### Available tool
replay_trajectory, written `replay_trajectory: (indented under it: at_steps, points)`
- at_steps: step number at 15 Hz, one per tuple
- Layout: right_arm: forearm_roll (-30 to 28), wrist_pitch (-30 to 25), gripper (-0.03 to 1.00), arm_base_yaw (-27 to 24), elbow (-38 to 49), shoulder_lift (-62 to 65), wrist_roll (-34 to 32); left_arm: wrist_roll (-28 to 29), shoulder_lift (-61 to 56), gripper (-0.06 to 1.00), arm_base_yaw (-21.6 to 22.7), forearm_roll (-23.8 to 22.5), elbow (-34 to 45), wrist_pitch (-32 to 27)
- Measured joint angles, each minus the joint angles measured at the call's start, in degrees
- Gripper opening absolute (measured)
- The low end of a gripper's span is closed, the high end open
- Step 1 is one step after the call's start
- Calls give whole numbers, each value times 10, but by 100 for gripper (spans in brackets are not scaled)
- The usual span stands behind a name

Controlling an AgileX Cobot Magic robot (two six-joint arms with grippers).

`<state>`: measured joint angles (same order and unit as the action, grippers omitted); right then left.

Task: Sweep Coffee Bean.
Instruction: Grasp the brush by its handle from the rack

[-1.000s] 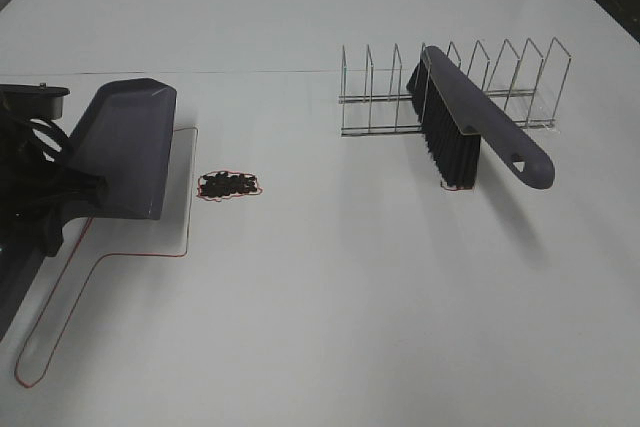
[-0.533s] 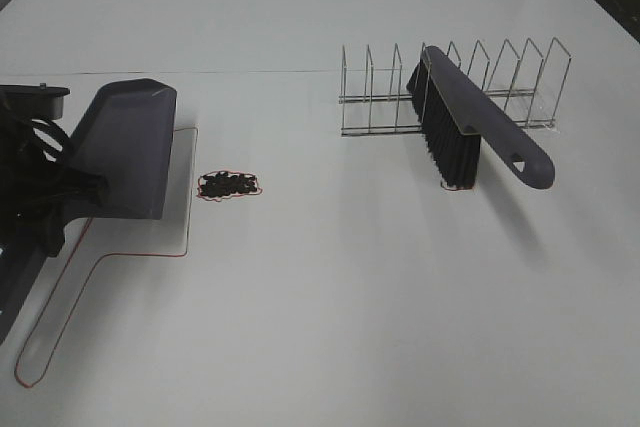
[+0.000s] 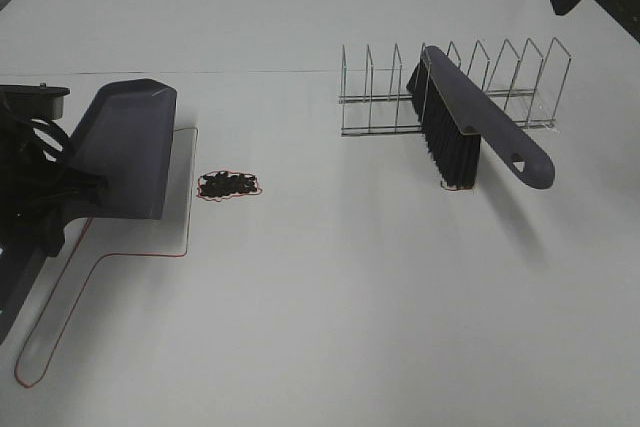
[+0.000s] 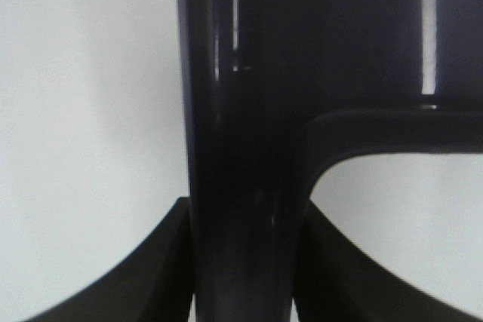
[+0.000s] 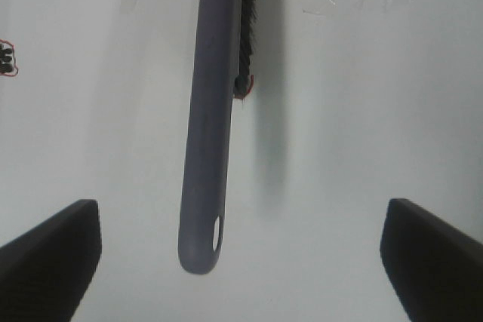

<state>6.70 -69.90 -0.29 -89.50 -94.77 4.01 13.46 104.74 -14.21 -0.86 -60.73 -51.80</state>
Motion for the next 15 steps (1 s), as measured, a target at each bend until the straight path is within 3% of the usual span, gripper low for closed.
replay_trajectory:
  at_steps: [6,9,13,15]
  points:
    - [9,0,93,0,-162,-154,0,0,0,33,0,0,0,0]
    - [18,3,93,0,-193,-207,0,0,0,33,0,0,0,0]
    - [43,60,93,0,-196,-276,14,0,0,33,0,-1,0,0]
    - [39,63,93,0,-196,-289,14,0,-1,33,0,-5,0,0]
